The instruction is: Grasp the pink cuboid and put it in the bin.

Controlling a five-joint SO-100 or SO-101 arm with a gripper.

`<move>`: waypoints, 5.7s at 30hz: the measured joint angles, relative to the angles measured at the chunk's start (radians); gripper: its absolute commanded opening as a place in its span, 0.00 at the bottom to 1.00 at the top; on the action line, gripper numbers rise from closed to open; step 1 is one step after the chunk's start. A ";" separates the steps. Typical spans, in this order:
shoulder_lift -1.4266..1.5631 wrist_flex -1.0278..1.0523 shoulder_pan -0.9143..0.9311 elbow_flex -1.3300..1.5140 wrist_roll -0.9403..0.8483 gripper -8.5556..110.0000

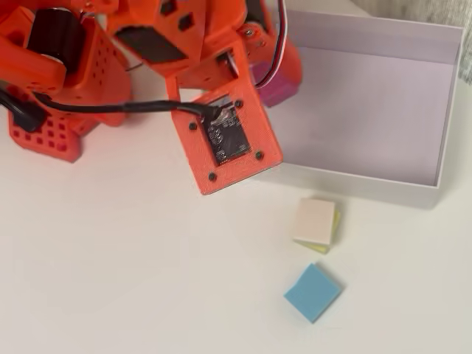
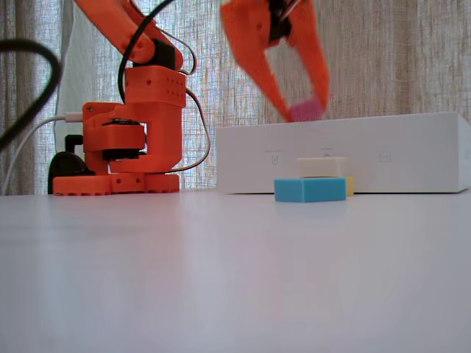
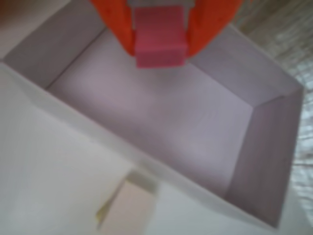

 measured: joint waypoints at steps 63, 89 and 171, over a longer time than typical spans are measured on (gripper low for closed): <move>0.907 0.101 0.784 0.514 0.141 0.00; 0.907 0.101 0.785 0.514 0.141 0.00; 0.907 0.101 0.785 0.514 0.141 0.00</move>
